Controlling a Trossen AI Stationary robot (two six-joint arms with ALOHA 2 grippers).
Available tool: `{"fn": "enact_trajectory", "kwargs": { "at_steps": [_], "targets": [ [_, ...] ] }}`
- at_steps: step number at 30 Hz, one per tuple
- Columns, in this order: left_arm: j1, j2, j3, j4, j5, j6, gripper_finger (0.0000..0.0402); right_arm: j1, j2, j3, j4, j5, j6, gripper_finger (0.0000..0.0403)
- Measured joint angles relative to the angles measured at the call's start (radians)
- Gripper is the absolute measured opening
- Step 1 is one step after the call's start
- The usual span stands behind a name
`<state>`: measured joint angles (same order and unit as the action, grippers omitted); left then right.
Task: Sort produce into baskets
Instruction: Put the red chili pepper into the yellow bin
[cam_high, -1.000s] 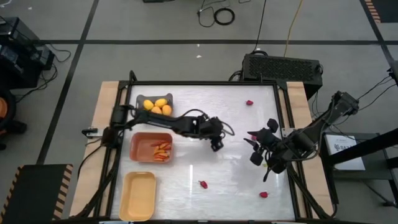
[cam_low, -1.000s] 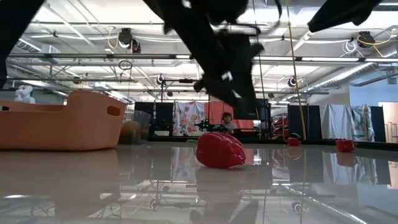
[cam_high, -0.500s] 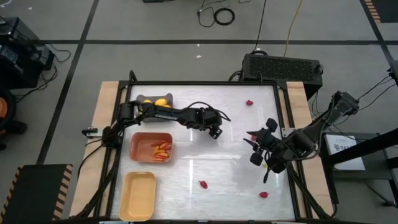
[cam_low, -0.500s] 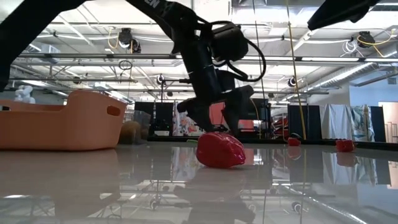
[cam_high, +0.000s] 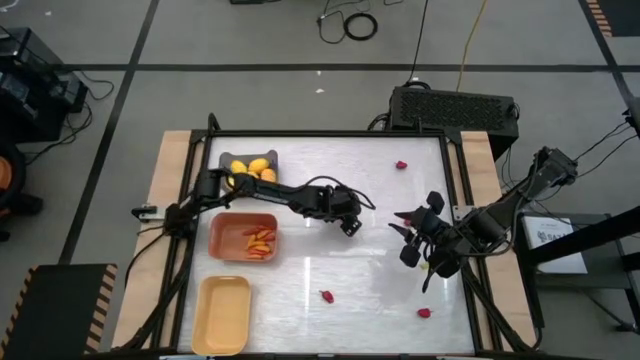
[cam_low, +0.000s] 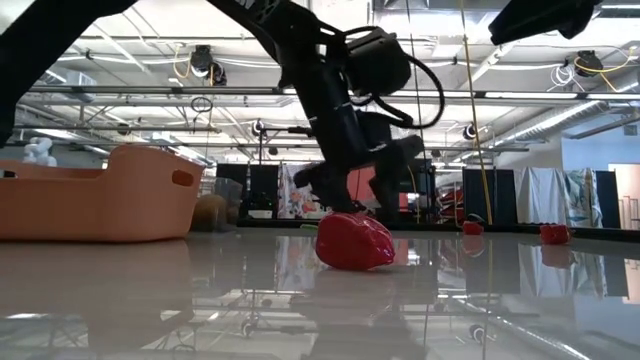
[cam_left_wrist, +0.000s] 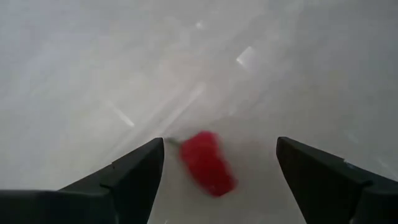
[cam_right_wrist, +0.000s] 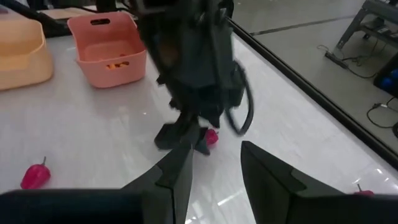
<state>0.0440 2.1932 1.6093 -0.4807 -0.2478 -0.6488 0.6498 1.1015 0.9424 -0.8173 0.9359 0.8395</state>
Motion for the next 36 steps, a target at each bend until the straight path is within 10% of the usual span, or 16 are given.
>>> {"fn": "enact_trajectory", "kwargs": {
  "at_steps": [15,36],
  "targets": [
    [0.001,0.041,0.001,0.002,-0.013,0.002,0.0308,0.007,0.043,0.001,0.006,-0.026,0.030,0.0125],
    [0.004,0.014,-0.001,-0.102,-0.007,0.113,0.0097,0.007,0.044,0.001,0.012,-0.044,0.065,0.0125]
  ]
}}
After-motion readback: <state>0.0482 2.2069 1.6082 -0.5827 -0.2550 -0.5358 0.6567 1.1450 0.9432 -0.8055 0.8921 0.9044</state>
